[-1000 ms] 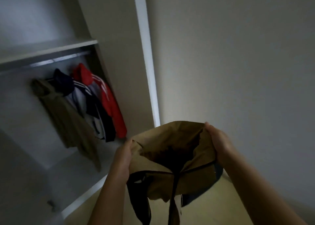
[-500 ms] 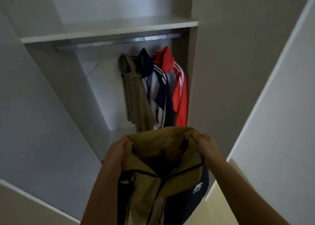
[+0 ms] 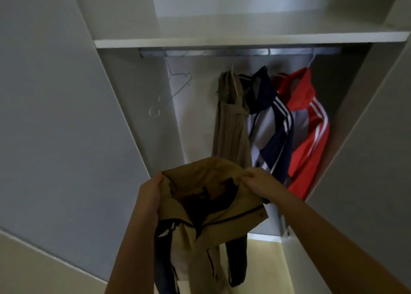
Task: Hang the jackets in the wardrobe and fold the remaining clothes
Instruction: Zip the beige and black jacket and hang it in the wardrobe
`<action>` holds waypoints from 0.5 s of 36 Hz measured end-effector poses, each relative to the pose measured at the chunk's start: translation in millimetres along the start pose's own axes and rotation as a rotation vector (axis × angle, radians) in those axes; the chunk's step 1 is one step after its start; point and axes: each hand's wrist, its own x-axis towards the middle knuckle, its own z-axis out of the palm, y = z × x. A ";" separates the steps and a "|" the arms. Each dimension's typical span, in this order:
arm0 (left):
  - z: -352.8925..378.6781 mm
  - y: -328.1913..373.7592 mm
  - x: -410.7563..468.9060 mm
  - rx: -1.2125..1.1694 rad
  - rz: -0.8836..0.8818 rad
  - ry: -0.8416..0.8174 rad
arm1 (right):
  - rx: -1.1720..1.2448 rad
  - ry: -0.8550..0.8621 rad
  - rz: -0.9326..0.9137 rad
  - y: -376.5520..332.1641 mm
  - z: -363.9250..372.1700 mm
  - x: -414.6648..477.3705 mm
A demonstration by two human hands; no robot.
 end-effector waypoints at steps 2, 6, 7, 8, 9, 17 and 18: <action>1.4 8.9 23.8 -0.014 0.008 -0.015 | -0.018 0.007 -0.053 -18.1 -2.8 30.6; -4.2 35.3 66.5 -0.058 -0.003 0.006 | 0.021 0.017 -0.140 -80.7 -1.9 97.9; -6.0 42.6 77.2 -0.077 0.015 -0.003 | 0.080 0.009 -0.138 -99.9 1.7 115.8; -9.1 48.6 87.2 -0.098 0.022 -0.010 | 0.167 -0.008 -0.121 -118.8 6.9 132.4; -10.1 54.8 96.7 -0.108 0.026 -0.011 | 0.278 -0.024 -0.082 -136.7 12.3 148.0; -16.6 99.1 156.2 -0.059 0.010 -0.042 | 0.871 -0.149 0.075 -230.9 44.4 239.9; -16.1 102.4 161.5 -0.057 0.001 -0.049 | 0.894 -0.156 0.077 -238.3 48.1 249.1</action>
